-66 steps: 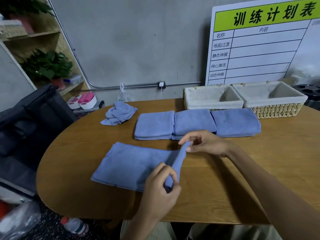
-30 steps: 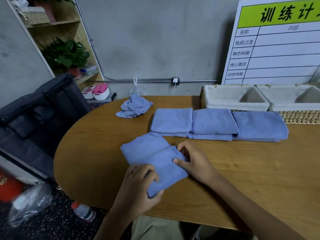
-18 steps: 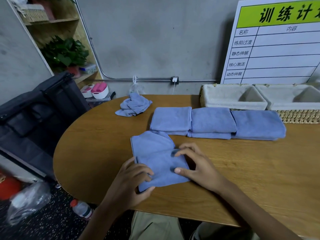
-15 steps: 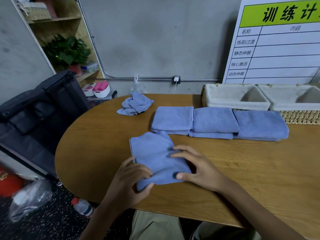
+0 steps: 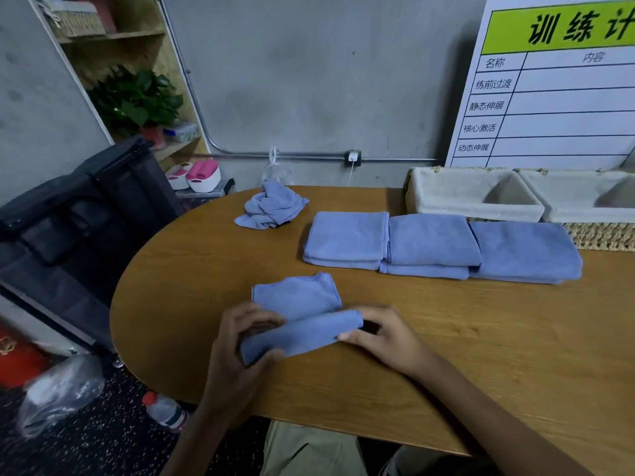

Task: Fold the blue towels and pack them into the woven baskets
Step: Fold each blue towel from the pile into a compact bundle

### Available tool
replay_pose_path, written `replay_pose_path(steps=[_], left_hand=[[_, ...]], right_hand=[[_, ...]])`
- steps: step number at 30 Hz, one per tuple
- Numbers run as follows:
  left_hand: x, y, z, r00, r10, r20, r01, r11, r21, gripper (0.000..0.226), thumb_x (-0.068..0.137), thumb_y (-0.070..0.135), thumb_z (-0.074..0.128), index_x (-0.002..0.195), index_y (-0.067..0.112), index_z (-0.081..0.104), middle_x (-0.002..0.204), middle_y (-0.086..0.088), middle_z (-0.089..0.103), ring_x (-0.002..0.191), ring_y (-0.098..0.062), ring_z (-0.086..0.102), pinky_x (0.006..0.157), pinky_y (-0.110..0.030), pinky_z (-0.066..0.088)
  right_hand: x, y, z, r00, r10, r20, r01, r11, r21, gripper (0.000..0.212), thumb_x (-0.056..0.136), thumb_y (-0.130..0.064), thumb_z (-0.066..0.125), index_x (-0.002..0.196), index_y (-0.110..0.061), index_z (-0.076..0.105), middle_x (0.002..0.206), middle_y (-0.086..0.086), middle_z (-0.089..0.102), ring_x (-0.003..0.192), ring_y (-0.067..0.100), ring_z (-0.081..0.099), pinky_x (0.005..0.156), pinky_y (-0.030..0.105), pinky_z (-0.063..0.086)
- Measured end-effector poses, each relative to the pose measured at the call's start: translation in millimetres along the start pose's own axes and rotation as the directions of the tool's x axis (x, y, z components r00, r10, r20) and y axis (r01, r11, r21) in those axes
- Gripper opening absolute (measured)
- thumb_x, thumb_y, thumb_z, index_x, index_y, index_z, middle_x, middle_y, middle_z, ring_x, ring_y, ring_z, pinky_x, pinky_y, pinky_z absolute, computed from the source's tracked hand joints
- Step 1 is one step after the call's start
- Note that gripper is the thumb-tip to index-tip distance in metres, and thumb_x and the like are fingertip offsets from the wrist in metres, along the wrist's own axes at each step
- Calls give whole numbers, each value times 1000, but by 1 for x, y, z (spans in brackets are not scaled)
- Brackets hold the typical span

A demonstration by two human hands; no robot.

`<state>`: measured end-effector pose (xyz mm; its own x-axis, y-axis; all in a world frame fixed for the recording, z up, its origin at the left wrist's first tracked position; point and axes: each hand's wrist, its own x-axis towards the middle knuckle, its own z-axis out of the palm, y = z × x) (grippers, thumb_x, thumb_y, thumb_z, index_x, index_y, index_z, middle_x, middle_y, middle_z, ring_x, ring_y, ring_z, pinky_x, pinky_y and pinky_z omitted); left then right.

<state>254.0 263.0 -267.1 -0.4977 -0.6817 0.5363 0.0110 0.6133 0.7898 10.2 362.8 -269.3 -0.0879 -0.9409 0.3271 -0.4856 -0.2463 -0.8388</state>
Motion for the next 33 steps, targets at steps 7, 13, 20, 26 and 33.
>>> replay_pose_path(steps=[7, 13, 20, 26, 33], left_hand=[[4, -8, -9, 974, -223, 37, 222, 975, 29, 74, 61, 53, 81, 125, 65, 45, 127, 33, 56, 117, 5, 57, 85, -12, 51], [25, -6, 7, 931, -282, -233, 298, 954, 35, 75, 81, 52, 71, 145, 38, 34, 119, 52, 45, 110, 15, 57, 75, -14, 55], [36, -25, 18, 868, -314, -385, 424, 872, 245, 54, 95, 45, 62, 143, 36, 38, 95, 14, 67, 81, -7, 67, 62, -31, 54], [43, -38, 15, 849, -386, -361, 518, 740, 429, 51, 95, 48, 58, 142, 35, 41, 114, 5, 63, 98, -18, 61, 78, -36, 46], [32, -31, 13, 849, -340, -405, 524, 646, 555, 43, 99, 43, 52, 139, 27, 48, 120, 2, 61, 97, -14, 56, 74, -32, 38]], right_hand=[[17, -8, 7, 992, 106, -62, -97, 986, 139, 20, 97, -12, 60, 100, -29, 69, 78, -24, 68, 75, -6, 61, 70, 11, 43], [49, -9, 22, 959, 247, -139, -215, 954, 208, 42, 102, -46, 49, 102, -10, 69, 83, 7, 70, 76, 14, 63, 68, 40, 48], [74, 10, 37, 891, 327, -315, -368, 927, -76, 41, 94, -58, 53, 117, -24, 56, 87, -7, 70, 82, 11, 67, 74, 44, 56], [71, 12, 41, 889, 258, -379, -414, 806, -423, 46, 96, -57, 48, 131, -28, 39, 74, 0, 62, 70, 21, 63, 59, 35, 49], [68, 6, 45, 868, 274, -414, -463, 748, -475, 50, 96, -59, 46, 131, -23, 44, 91, 2, 67, 82, 24, 66, 58, 32, 39]])
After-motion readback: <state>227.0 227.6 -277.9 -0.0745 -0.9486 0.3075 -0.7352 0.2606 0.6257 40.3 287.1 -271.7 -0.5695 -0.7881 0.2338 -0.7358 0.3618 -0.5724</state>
